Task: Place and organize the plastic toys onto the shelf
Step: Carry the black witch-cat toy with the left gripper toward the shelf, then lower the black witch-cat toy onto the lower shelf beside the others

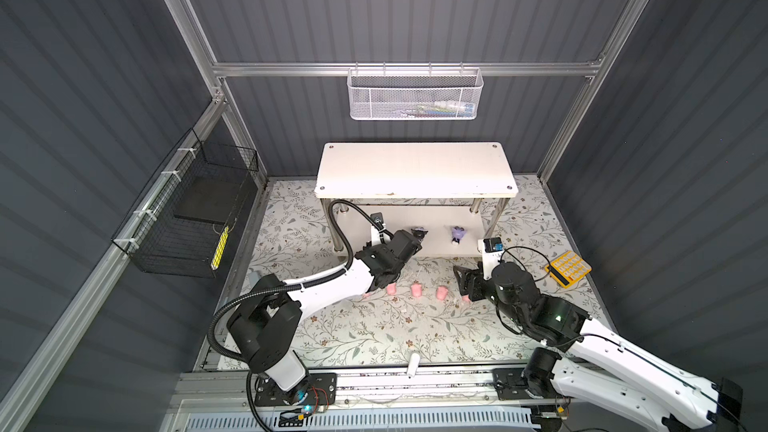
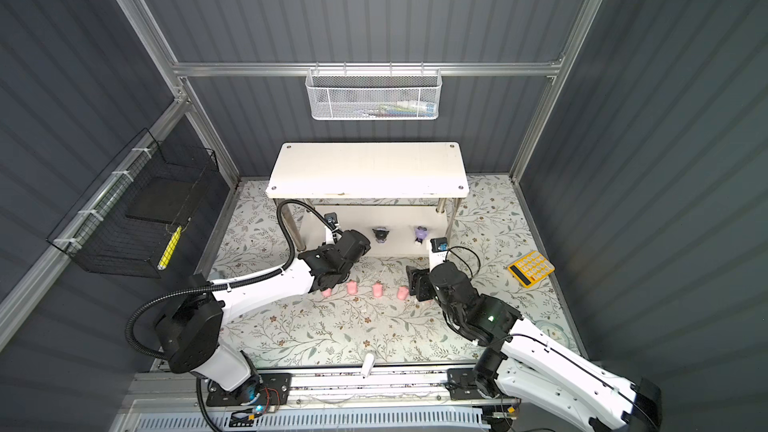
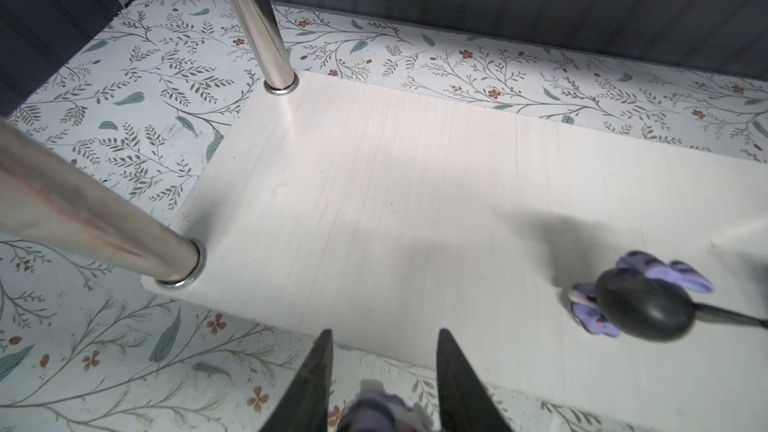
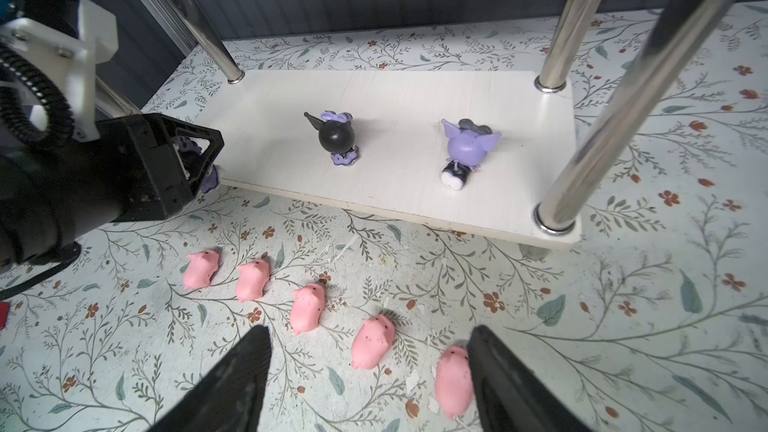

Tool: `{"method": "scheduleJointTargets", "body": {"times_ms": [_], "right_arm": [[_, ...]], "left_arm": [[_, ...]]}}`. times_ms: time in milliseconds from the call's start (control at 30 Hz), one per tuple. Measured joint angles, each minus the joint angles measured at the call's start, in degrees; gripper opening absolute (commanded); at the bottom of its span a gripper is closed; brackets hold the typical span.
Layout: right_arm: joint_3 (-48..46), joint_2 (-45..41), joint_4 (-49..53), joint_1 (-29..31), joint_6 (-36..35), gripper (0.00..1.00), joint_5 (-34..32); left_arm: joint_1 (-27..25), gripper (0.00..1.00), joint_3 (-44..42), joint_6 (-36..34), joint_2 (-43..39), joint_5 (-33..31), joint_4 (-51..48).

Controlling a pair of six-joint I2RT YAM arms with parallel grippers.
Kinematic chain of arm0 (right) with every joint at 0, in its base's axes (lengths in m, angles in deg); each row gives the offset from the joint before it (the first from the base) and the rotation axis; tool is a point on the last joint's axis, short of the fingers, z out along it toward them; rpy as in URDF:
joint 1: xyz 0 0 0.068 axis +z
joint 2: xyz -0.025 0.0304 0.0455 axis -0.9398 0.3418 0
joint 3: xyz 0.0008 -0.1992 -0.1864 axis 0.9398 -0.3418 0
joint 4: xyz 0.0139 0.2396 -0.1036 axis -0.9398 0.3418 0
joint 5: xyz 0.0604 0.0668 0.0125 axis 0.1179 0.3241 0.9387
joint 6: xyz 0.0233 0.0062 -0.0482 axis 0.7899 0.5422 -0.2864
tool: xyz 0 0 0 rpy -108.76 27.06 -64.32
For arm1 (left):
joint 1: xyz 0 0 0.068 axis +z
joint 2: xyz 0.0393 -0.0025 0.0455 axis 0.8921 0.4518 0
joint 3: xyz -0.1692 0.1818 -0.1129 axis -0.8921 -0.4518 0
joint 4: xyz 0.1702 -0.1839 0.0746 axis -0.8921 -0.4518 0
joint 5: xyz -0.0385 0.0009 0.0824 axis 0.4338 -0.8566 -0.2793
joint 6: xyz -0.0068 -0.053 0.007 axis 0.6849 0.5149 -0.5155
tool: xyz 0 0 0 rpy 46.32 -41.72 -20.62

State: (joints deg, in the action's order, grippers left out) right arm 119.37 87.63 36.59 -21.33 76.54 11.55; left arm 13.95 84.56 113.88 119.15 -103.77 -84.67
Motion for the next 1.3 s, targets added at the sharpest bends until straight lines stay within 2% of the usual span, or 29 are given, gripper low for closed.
{"method": "scheduleJointTargets", "body": {"times_ms": [500, 1300], "right_arm": [[-0.1, -0.5, 2.3, 0.0, -0.6, 0.77, -1.7], [-1.1, -0.4, 2.5, 0.0, -0.5, 0.77, -2.8]], "left_arm": [[4.1, 0.33, 7.1, -0.4, 10.6, -0.2, 1.8], [6.9, 0.36, 10.5, 0.3, 15.5, -0.2, 3.1]]}}
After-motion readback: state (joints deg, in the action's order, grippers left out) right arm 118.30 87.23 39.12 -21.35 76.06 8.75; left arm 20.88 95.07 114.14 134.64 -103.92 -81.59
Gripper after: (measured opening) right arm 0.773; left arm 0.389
